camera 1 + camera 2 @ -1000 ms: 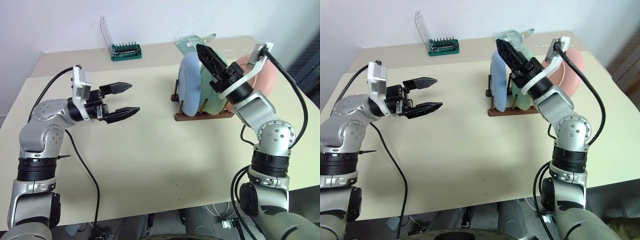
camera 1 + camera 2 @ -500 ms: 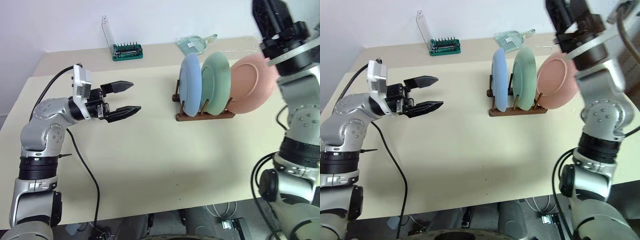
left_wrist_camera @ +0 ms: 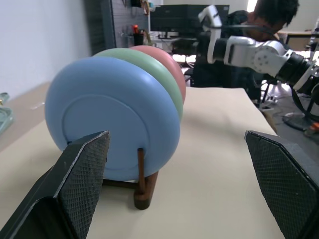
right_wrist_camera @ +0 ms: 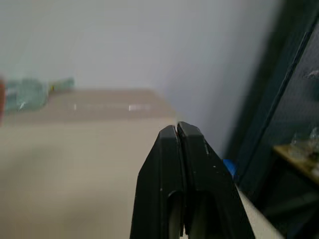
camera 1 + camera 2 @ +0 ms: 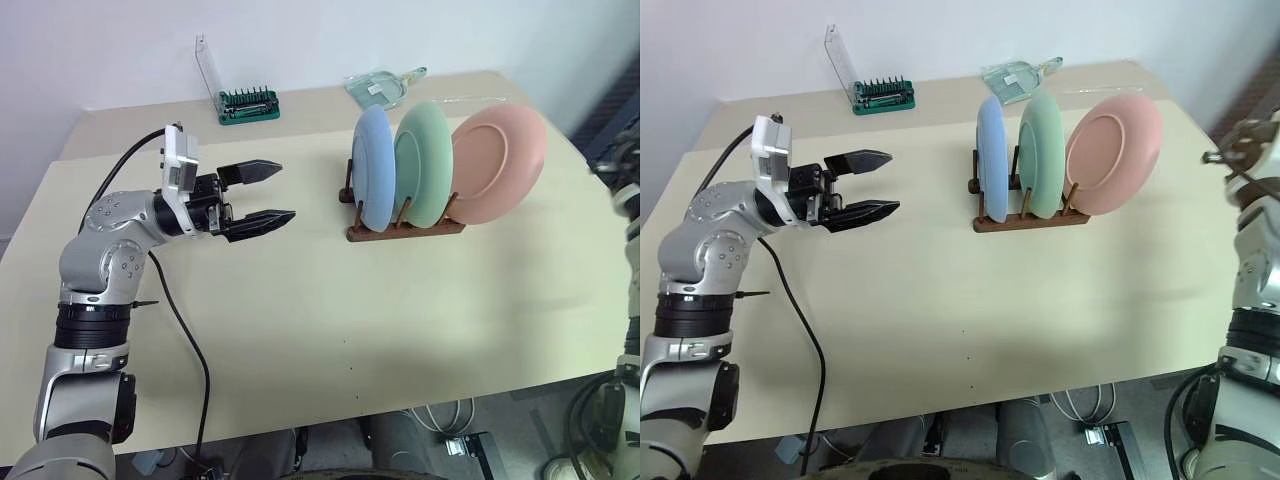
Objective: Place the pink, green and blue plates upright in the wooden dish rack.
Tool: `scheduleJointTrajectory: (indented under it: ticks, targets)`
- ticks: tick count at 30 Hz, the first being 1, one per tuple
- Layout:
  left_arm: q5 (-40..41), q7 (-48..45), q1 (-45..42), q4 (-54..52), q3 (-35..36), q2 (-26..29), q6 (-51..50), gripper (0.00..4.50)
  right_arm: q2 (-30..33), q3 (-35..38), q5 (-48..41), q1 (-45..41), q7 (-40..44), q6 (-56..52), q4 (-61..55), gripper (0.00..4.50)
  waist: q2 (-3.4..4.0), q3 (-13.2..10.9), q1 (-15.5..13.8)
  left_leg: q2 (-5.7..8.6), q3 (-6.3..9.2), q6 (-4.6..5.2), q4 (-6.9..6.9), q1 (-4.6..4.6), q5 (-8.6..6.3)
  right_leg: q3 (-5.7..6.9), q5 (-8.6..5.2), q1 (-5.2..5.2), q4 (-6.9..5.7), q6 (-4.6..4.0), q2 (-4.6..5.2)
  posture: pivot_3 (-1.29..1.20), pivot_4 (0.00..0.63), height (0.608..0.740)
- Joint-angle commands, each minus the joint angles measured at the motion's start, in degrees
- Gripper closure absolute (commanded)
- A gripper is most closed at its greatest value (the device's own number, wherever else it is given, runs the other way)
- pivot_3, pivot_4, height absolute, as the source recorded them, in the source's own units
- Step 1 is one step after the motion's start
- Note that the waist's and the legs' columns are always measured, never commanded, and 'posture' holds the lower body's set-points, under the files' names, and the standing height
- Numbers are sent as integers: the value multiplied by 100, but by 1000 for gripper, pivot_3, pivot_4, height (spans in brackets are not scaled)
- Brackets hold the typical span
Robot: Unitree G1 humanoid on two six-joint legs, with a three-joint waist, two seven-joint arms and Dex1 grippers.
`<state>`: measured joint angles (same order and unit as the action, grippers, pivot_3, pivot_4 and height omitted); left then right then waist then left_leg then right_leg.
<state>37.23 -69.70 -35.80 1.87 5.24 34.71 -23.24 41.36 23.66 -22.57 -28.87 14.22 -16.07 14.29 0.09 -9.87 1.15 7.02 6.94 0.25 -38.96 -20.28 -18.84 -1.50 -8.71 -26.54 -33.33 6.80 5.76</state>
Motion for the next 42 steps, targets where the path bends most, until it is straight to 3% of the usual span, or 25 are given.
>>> scheduleJointTrajectory:
  ticks: [1, 16, 25, 30, 33, 34, 37, 39, 42]
  targets:
    - [-15, -71, -169, -1, 58, 20, 107, 0, -74, 51, -283, -150, 233, -209, -554, 4491, 0, 0, -30, 0, 1, 0, -1, -1, 0, 0, 1, 0, 1, 1, 0, 0, 150, 740]
    - [-17, -49, -61, -112, 118, 24, 92, 0, -133, -312, -202, -362, 974, -386, -1032, 4491, -3, -1, -43, 2, 4, 9, -10, -8, -6, 2, 5, 0, 10, 9, 1, 0, 150, 740]
    - [-19, -57, -43, -105, 129, 30, 108, 0, -149, -48, -94, -482, 804, -171, -846, 4491, -3, -1, -53, 3, 4, 9, -11, -9, -5, 2, 5, 1, 11, 9, 1, 0, 150, 740]
    - [-5, -54, -32, -118, 108, -3, 94, 0, -156, 300, -85, -800, 660, 622, -853, 4491, -2, -1, -51, 3, 3, 9, -10, -8, -5, 2, 5, 0, 10, 9, 1, 0, 150, 740]
    - [-10, -31, -16, -151, 81, -25, 81, 0, -535, 706, -1570, -1097, 1119, 185, -1433, 4491, -2, -1, -39, 2, 3, 9, -10, -8, -5, 2, 5, 1, 11, 9, 1, 0, 150, 740]
    - [-21, -36, -9, -137, 73, -32, 91, 0, -714, 851, -2603, -1156, 1374, -230, -1837, 4491, -2, -1, -34, 2, 4, 9, -10, -7, -6, 2, 6, 1, 11, 9, 1, 0, 150, 740]
    - [-44, -43, 29, -139, 56, -62, 106, 0, -789, 663, -4113, -925, 2120, -995, -2879, 3655, -1, -2, -39, -2, 10, 9, -7, -8, -6, 2, 6, 0, 11, 9, -2, 0, 150, 740]
    - [-31, -11, 62, -196, 58, -87, 74, 0, -745, 522, -4831, -700, 2193, -1517, -3262, 2722, -3, -1, -46, -2, 17, 9, -6, -9, -6, 5, 5, 3, 14, 9, -2, 0, 150, 740]
    - [-28, -8, 175, -265, 72, -96, 103, 0, -475, 276, -5163, -255, 2419, -2072, -3521, 1237, -7, 1, -74, 2, 18, 14, -13, -6, -9, 7, 6, 13, 16, 9, 2, 0, 150, 740]
